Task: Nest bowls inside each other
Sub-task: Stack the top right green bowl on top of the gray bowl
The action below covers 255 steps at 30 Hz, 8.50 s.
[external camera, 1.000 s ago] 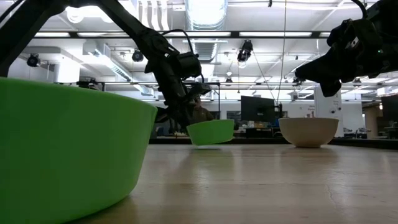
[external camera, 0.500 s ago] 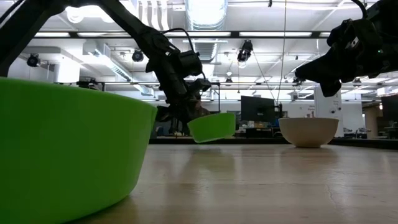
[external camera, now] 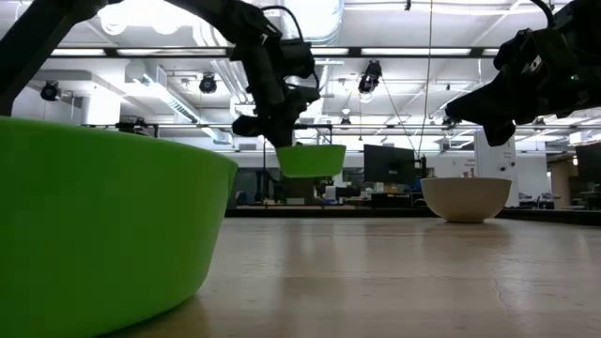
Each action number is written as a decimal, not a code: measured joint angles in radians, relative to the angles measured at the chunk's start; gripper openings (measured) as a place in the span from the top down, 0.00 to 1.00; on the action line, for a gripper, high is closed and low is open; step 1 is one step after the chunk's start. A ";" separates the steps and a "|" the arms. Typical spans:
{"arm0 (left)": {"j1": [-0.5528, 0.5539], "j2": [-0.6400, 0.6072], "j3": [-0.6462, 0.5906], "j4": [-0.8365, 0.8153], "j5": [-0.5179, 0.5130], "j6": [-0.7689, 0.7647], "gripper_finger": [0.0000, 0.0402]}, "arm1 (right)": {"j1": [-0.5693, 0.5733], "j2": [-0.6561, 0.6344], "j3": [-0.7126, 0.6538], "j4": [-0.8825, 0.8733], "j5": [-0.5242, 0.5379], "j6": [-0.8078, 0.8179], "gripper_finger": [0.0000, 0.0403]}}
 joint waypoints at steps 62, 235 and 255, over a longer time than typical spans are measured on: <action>-0.111 -0.030 0.012 -0.107 -0.247 -0.104 0.99 | 0.000 0.025 0.000 0.259 0.071 0.716 0.87; -0.092 -0.049 0.011 -0.090 -0.148 -0.078 0.99 | 0.024 1.020 1.217 -1.049 0.125 1.509 0.87; -0.092 -0.049 0.011 -0.090 -0.149 -0.079 0.99 | 0.024 1.020 1.217 -1.044 0.122 1.399 0.87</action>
